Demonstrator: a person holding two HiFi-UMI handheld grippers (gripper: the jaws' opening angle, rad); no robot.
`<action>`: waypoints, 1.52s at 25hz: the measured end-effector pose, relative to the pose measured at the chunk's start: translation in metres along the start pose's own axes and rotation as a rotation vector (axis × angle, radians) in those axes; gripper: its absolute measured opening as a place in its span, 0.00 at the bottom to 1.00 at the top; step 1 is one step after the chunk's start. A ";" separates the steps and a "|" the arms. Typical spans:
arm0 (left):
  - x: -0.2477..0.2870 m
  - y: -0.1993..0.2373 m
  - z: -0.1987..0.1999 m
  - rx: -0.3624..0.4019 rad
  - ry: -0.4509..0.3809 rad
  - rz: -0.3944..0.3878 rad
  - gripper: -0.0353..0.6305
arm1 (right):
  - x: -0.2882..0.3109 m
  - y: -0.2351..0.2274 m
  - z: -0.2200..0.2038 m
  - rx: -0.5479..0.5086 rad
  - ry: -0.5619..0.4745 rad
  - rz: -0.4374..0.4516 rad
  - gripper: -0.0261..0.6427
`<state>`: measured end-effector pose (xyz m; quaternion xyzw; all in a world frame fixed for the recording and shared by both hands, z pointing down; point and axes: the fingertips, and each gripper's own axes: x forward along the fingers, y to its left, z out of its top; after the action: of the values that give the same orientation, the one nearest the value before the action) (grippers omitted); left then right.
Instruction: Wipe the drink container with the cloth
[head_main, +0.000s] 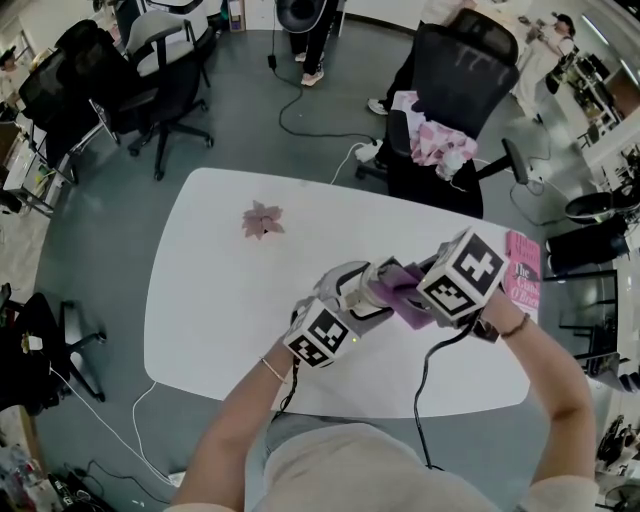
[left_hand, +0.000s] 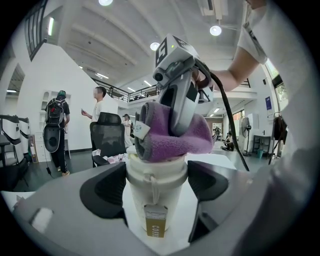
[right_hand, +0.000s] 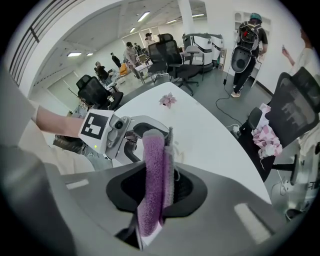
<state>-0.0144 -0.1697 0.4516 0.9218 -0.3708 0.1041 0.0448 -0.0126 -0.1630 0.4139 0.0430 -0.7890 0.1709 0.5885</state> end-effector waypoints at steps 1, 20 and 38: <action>0.000 0.000 0.000 -0.001 -0.001 -0.001 0.63 | 0.000 -0.001 0.000 0.006 0.004 0.001 0.14; -0.001 0.000 -0.001 -0.003 -0.004 -0.001 0.63 | -0.015 -0.047 -0.006 0.103 0.032 -0.132 0.14; -0.001 0.000 0.000 -0.007 -0.005 0.001 0.63 | -0.014 0.013 0.021 -0.113 -0.007 -0.026 0.14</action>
<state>-0.0152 -0.1695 0.4510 0.9217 -0.3717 0.1008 0.0470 -0.0309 -0.1595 0.3929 0.0204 -0.7987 0.1184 0.5896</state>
